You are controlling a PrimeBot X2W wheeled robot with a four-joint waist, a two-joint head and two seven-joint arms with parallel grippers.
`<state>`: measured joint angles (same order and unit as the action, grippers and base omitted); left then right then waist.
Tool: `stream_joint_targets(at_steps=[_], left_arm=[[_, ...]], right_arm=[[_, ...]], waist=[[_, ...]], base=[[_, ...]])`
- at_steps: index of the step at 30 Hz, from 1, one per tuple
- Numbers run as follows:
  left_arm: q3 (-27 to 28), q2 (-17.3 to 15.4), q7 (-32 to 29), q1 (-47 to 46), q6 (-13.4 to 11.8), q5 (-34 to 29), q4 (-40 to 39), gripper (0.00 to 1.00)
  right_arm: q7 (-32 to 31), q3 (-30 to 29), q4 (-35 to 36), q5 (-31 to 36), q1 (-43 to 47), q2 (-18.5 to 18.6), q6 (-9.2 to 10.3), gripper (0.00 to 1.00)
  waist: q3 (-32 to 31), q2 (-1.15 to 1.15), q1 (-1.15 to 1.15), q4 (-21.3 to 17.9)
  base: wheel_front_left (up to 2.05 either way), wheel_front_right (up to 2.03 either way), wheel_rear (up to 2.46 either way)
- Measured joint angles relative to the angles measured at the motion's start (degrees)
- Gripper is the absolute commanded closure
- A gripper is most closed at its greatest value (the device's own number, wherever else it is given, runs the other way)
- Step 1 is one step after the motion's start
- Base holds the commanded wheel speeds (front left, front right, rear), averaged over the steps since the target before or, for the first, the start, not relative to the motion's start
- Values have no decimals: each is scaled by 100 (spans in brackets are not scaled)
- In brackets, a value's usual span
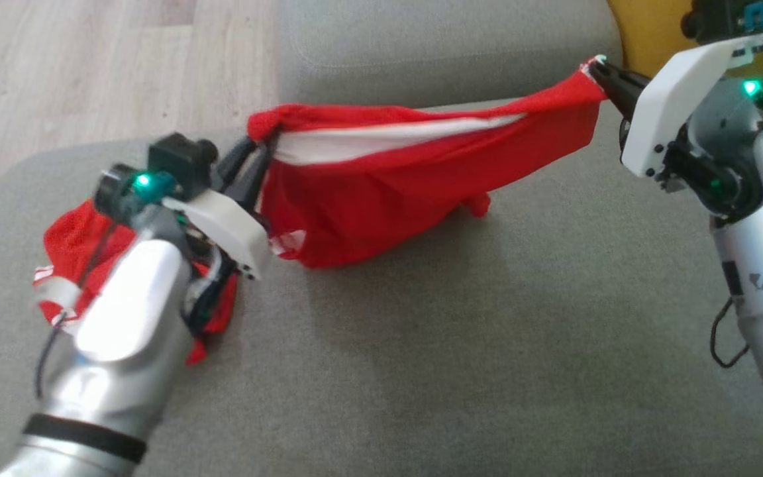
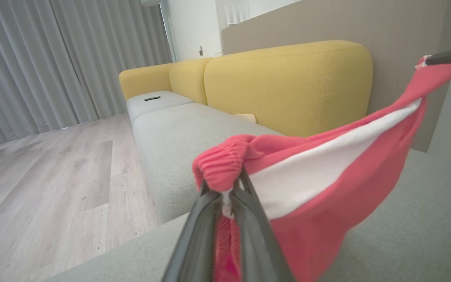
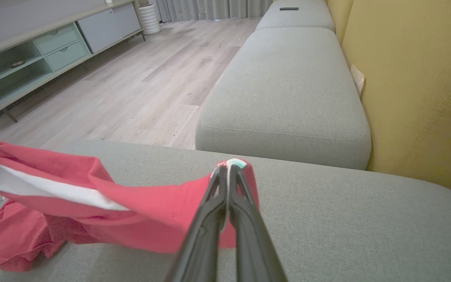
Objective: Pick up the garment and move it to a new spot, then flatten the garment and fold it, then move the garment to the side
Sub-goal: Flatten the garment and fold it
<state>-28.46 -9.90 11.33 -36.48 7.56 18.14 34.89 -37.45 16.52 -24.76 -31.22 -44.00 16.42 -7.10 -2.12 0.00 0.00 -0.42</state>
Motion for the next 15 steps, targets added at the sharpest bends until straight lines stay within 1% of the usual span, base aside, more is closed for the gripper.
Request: stream_joint_targets(at_steps=[3,5,6,8,11,15], left_arm=[[-63,-260,-136,-76,0,66,-226,100],[-51,-361,-225,-252,0,107,-266,100],[-46,-383,-272,-399,0,168,-271,100],[-53,-446,-368,-1076,0,216,-234,100],[-70,-593,-369,-1998,0,210,-14,100],[-1,-633,-144,-3199,-2,124,488,100]], right_arm=[[-147,-93,233,14,-16,2,0,100],[-199,-213,248,108,-94,-29,0,100],[-196,-241,234,192,-189,-63,0,100],[-63,-293,59,506,-731,-265,0,100],[333,-420,-260,784,-1556,-508,0,100],[1187,-833,-999,1248,-2744,-744,0,100]], waist=[[110,0,0,-59],[231,0,0,-105],[314,0,0,-129],[635,0,0,-208],[1043,0,0,-289],[1642,0,1,-380]], base=[[0,0,0],[0,0,0],[0,0,0],[0,0,0],[0,0,0],[0,0,0]])
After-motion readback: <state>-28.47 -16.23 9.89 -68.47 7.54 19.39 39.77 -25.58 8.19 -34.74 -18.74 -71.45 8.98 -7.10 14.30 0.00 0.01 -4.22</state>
